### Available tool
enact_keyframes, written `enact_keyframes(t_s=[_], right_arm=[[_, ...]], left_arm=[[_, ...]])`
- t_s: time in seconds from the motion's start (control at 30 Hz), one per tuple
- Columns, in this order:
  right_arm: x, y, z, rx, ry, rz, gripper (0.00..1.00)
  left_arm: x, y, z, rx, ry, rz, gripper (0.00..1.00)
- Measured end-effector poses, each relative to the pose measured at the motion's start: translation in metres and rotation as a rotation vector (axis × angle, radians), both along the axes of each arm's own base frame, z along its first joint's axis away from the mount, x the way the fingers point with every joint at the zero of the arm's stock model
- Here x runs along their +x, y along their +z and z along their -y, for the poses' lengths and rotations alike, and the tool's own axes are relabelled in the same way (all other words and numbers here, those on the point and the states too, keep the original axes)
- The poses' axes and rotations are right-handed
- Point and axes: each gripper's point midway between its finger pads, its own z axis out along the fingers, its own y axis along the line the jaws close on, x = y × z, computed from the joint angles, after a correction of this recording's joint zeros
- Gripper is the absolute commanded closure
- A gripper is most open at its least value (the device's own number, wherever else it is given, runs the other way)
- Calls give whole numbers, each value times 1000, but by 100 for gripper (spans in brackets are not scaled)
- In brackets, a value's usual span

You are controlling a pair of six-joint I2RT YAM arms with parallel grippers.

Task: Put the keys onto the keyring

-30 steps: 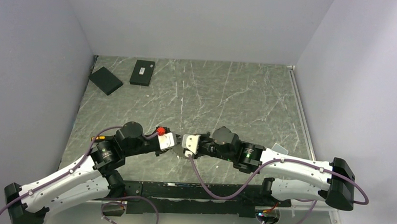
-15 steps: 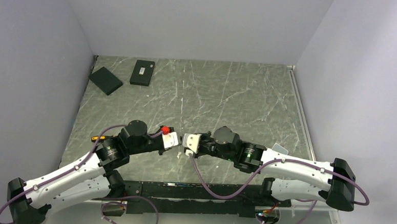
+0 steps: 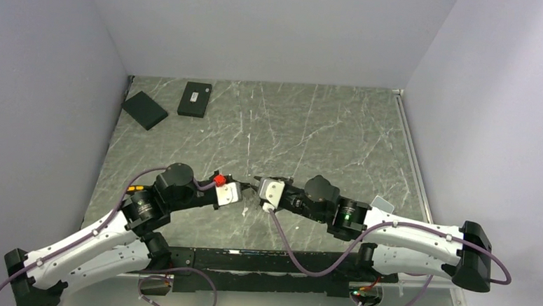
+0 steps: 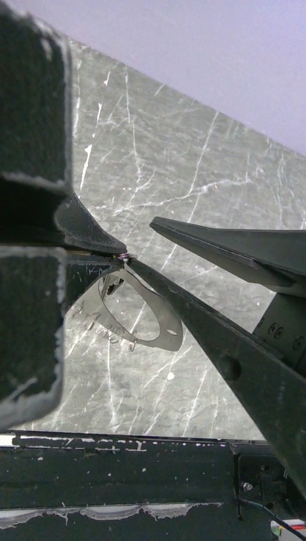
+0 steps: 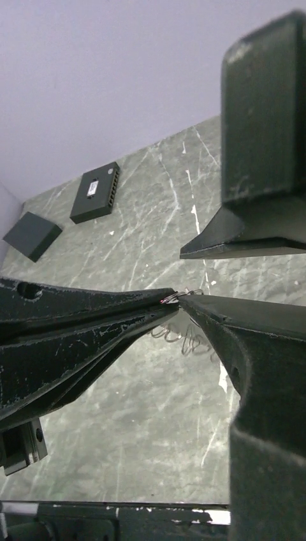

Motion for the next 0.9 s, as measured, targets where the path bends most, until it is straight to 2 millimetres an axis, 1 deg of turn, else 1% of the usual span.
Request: enact_keyframes(t_s=[0.1, 0.33, 0.43, 0.53, 0.67, 0.77, 0.9], right_arm=[[0, 6, 1, 29, -1, -3, 68], [13, 19, 14, 91, -52, -5, 68], [15, 21, 16, 112, -54, -18, 68], [8, 19, 12, 117, -1, -45, 68], [-9, 17, 4, 126, 114, -85, 69], [-20, 14, -3, 125, 184, -114, 71], [-31, 5, -9, 105, 258, -154, 71]], left_arm=[[-1, 5, -3, -7, 0, 23, 100], [-5, 4, -11, 6, 0, 35, 100], [-8, 5, -15, -6, 0, 45, 100], [-11, 3, -17, -21, -6, 54, 100], [-16, 4, -17, -54, -24, 66, 100], [-20, 9, -17, -86, -37, 74, 100], [-23, 17, -17, -123, -47, 89, 100]])
